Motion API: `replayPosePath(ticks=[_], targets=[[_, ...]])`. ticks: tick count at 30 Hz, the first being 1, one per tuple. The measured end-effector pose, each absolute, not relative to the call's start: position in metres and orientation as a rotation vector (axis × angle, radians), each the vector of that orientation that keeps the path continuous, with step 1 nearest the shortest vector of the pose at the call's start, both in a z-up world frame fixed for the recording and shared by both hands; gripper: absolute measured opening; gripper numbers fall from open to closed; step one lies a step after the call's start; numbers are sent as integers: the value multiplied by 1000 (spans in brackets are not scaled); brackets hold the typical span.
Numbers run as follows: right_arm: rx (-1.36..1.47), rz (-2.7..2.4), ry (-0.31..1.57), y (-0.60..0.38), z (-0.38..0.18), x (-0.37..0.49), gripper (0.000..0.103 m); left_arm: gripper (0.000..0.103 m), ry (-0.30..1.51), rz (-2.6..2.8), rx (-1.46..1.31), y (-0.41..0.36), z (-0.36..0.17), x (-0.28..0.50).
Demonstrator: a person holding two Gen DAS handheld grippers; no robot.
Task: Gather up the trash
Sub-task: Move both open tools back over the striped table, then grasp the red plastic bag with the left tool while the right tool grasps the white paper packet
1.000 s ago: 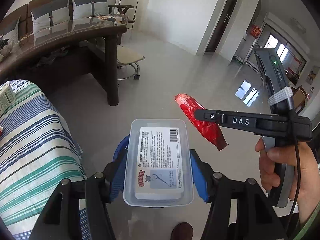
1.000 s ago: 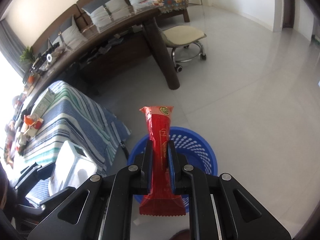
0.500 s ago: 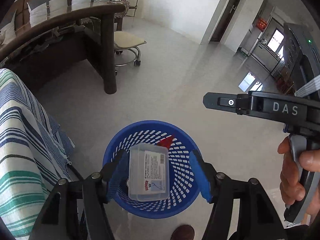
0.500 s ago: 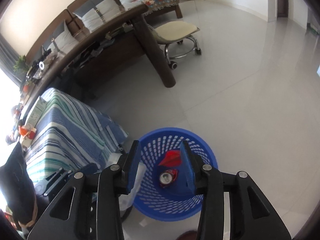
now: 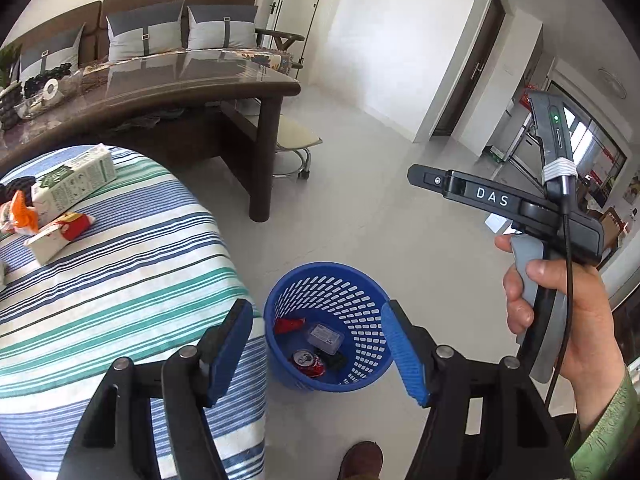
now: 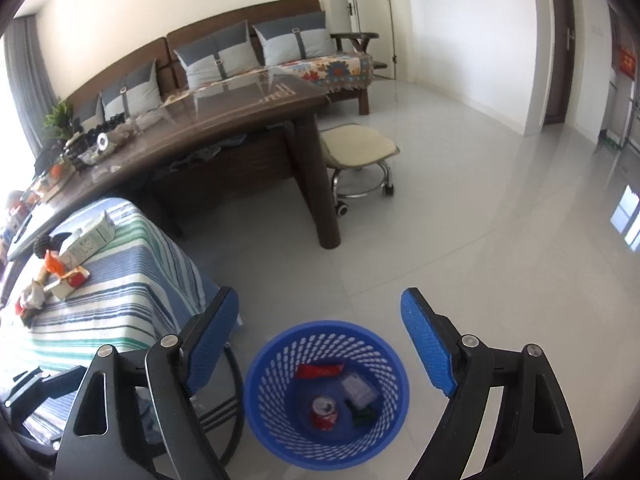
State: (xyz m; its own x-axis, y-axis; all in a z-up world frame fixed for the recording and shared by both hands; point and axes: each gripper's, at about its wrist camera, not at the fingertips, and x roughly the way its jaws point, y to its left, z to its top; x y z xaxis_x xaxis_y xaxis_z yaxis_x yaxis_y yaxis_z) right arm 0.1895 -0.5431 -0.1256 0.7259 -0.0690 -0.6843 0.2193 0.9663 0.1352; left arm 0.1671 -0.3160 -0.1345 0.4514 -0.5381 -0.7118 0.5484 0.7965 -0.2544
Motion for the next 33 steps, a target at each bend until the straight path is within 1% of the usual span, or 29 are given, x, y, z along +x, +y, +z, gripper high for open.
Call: replayPosePath(ticks=[5, 9, 13, 20, 23, 27, 33], targets=[[143, -95, 628, -481, -92, 176, 97, 70, 873, -573, 30, -239, -132, 142], [138, 23, 607, -418, -88, 175, 97, 70, 893, -441, 53, -171, -146, 134], [65, 155, 662, -340, -109, 177, 97, 70, 905, -302, 26, -98, -157, 134], [-43, 367, 815, -224, -156, 172, 97, 70, 854, -119, -94, 11, -149, 155], [-125, 393, 838, -195, -170, 171, 97, 70, 829, -98, -124, 38, -141, 179], [-172, 396, 862, -183, -181, 174, 97, 70, 825, -111, -134, 54, -140, 227], [-133, 382, 886, -189, -184, 179, 97, 70, 890, -120, -225, 66, -168, 289]])
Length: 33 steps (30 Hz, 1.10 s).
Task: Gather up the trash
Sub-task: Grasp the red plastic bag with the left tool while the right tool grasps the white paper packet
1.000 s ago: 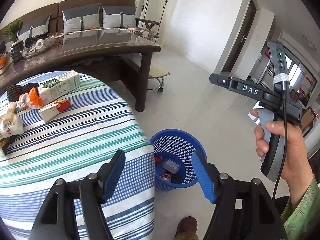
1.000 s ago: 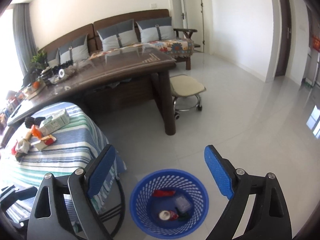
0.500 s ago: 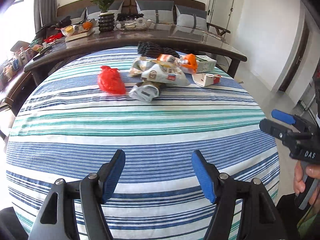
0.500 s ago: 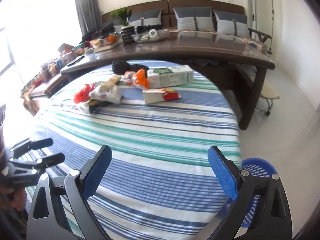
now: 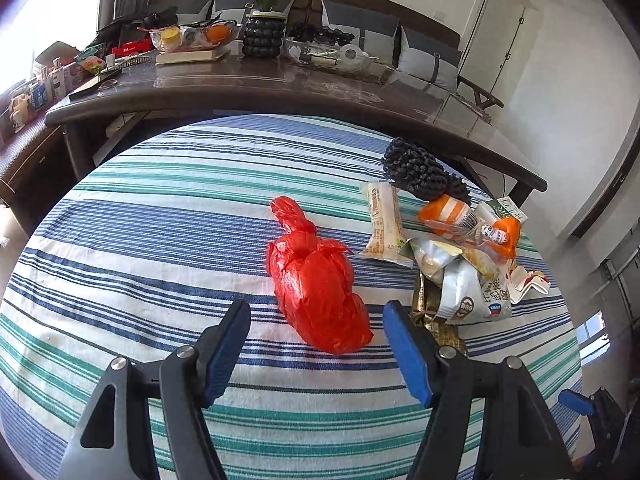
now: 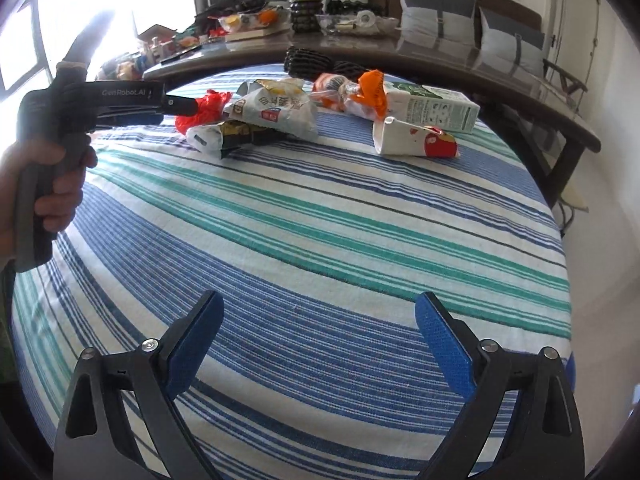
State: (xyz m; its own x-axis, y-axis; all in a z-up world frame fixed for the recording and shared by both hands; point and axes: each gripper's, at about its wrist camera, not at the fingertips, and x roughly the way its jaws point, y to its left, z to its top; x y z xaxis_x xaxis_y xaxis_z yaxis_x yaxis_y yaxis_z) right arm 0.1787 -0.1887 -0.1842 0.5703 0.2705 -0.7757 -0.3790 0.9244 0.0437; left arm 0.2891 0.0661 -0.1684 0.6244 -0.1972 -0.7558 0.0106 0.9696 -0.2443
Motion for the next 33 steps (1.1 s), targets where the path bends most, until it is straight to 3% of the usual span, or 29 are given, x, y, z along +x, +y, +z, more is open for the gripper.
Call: replayPosePath(ticks=[7, 8, 9, 15, 20, 27, 28, 30, 31, 33], targets=[[-73, 328, 867, -214, -175, 191, 97, 67, 891, -111, -212, 69, -179, 306], [-60, 318, 867, -219, -174, 194, 97, 59, 883, -111, -194, 68, -179, 305], [-45, 306, 868, -224, -173, 198, 97, 39, 886, -115, -175, 68, -179, 305], [92, 245, 851, -246, -164, 224, 97, 39, 882, -69, -134, 80, -170, 263], [308, 204, 914, -250, -163, 272, 78, 39, 879, -73, -172, 85, -163, 231], [584, 117, 949, -235, -173, 321, 76, 39, 839, -91, -148, 79, -152, 231], [605, 96, 965, -235, -177, 326, 72, 39, 840, -97, -151, 78, -152, 232], [622, 69, 999, -236, -184, 332, 42, 39, 841, -105, -144, 77, -152, 232], [620, 70, 1013, -237, -187, 334, 22, 39, 842, -107, -140, 77, -151, 232], [589, 84, 1017, -240, -184, 329, 18, 39, 842, -115, -138, 78, -150, 231]])
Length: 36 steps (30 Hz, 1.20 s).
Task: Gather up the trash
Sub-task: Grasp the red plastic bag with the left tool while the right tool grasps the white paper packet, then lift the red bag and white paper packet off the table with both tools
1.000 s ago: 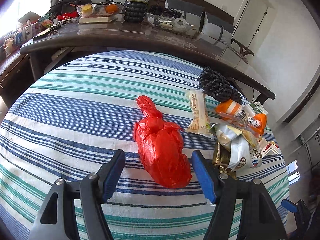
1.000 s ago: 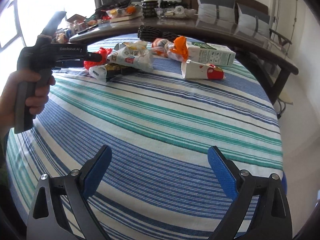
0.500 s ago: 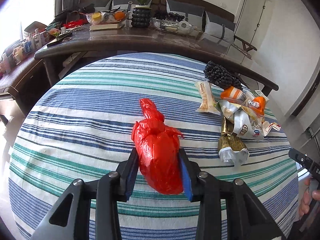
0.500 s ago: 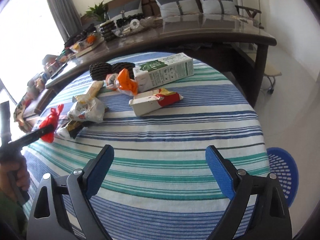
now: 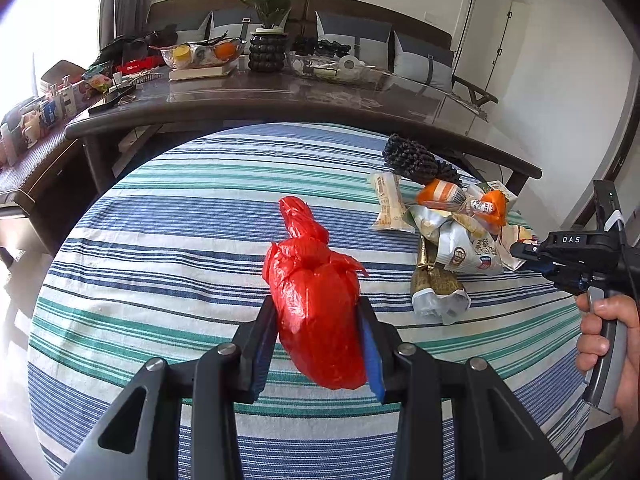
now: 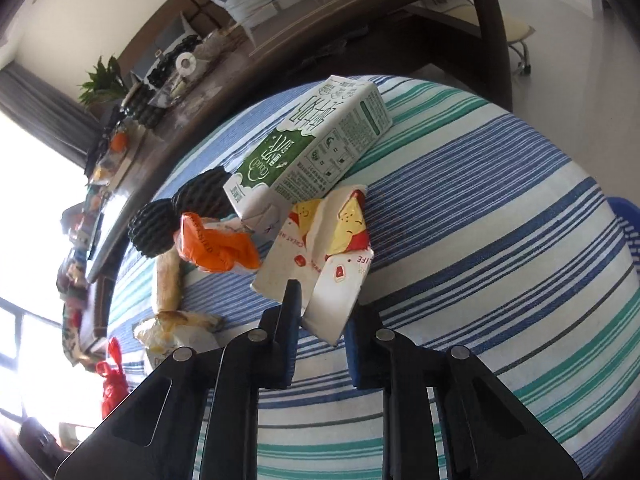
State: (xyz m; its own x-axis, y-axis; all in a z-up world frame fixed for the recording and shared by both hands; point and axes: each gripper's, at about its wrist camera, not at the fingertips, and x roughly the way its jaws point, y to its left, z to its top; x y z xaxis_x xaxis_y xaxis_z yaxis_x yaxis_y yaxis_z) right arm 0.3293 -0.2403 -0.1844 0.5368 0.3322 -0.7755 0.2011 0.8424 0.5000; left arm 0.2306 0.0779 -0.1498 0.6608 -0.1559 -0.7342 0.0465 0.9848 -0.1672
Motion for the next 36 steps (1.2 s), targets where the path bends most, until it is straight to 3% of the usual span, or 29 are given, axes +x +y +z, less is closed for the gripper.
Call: replayPosePath(ticks=[9, 14, 17, 19, 22, 36], targets=[[111, 380, 1054, -244, -147, 258, 16, 39, 875, -184, -135, 73, -148, 208], [-29, 449, 1062, -245, -156, 220, 16, 40, 902, -247, -97, 52, -156, 186], [-21, 433, 1066, -246, -166, 219, 22, 42, 897, -270, -76, 41, -158, 177], [-24, 425, 1058, -246, -167, 218, 37, 55, 890, -272, -60, 37, -157, 175], [-8, 416, 1039, -249, -163, 214, 50, 62, 885, -275, -46, 38, -158, 172], [21, 395, 1030, -258, -158, 212, 52, 62, 924, -290, -69, 44, -164, 176]])
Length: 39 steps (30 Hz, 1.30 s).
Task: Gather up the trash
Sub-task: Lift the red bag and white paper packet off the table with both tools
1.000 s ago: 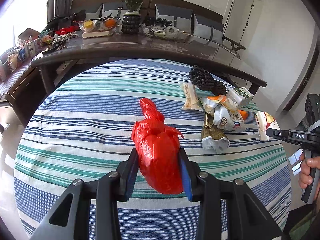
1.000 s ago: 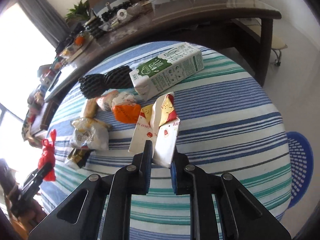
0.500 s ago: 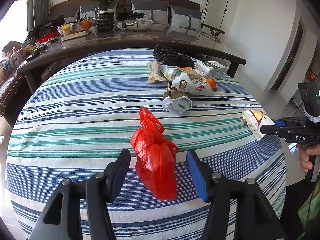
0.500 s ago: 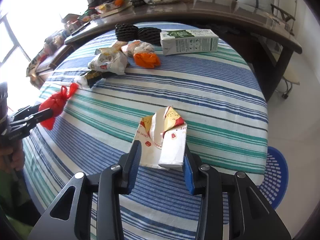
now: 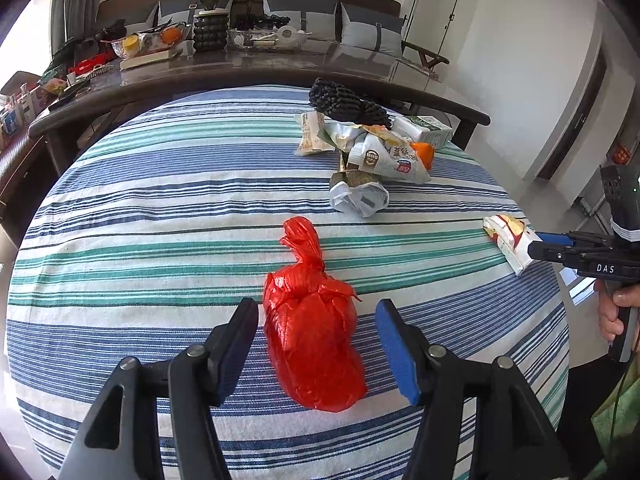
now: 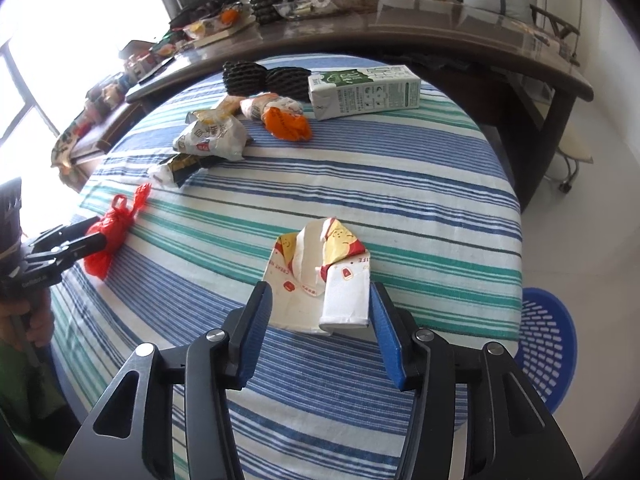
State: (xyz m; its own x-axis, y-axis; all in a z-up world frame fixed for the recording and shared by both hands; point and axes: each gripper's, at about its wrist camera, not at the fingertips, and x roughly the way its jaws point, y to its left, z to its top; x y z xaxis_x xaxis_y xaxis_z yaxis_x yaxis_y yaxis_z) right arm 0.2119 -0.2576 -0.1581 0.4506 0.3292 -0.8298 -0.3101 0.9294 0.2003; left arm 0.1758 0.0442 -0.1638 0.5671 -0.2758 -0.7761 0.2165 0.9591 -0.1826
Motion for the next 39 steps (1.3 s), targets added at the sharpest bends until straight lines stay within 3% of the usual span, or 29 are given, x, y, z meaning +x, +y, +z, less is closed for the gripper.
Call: replayPosePath(ticks=[11, 14, 15, 16, 17, 18, 21, 23, 39], targets=[[49, 386, 1043, -268, -160, 214, 52, 62, 954, -281, -44, 39, -170, 176], [96, 392, 1049, -271, -162, 217, 52, 60, 951, -280, -43, 38, -169, 174], [114, 392, 1052, -272, -163, 218, 52, 53, 946, -280, -41, 38, -169, 173], [132, 393, 1057, -273, -164, 219, 45, 43, 944, -282, -40, 39, -168, 173], [145, 393, 1062, -273, -165, 220, 24, 43, 944, -284, -41, 39, -168, 173], [152, 394, 1068, -273, -166, 220, 19, 43, 941, -284, -43, 40, -167, 173], [156, 389, 1058, -273, -162, 218, 18, 42, 919, -281, -52, 42, -162, 171], [158, 396, 1038, -273, -156, 215, 8, 41, 900, -277, -61, 44, -157, 171], [138, 393, 985, -272, -144, 210, 8, 41, 874, -272, -105, 49, -153, 175]])
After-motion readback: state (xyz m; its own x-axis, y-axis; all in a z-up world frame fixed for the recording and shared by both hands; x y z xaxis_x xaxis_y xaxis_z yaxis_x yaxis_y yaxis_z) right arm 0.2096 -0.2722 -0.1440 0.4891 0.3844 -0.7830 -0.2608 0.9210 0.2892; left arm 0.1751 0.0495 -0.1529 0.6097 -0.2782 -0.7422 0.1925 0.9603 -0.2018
